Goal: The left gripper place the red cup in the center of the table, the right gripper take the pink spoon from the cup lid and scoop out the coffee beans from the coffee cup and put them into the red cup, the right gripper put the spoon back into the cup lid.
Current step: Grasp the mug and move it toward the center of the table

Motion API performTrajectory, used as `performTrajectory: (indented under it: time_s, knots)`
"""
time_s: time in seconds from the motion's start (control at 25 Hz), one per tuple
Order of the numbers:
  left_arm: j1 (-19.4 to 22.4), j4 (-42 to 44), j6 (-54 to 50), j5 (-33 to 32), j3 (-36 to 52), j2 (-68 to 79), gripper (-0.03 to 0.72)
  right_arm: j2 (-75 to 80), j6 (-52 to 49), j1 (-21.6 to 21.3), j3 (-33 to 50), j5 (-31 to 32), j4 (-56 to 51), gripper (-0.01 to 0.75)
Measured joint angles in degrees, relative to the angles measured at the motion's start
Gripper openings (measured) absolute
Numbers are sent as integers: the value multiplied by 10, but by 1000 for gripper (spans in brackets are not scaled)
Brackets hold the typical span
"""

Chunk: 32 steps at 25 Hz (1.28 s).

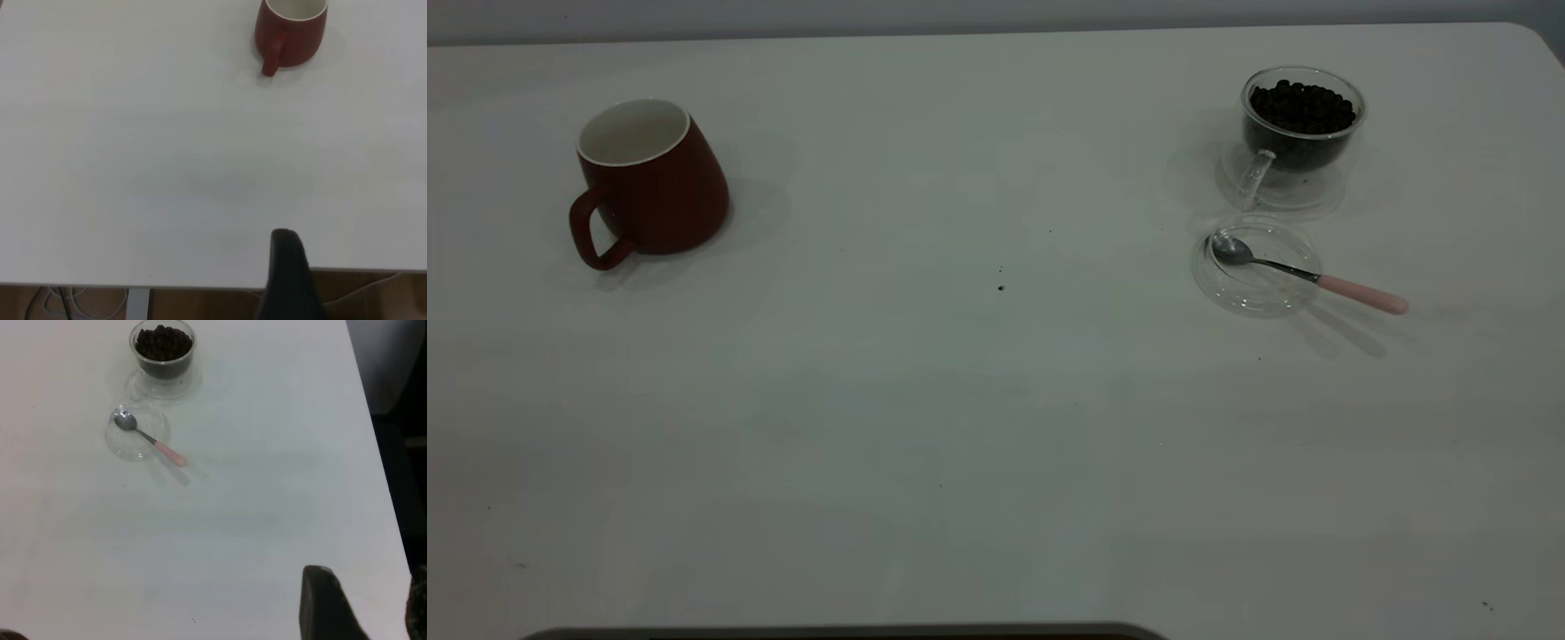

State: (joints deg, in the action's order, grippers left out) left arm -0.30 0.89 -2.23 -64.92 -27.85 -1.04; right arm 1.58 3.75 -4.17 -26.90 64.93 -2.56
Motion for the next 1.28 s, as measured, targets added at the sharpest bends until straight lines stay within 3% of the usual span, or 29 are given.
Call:
performTrajectory:
  time_s: [1.28]
  knots:
    - [0, 15, 1, 0, 0, 0, 569, 0, 0, 0, 0, 0, 0, 330]
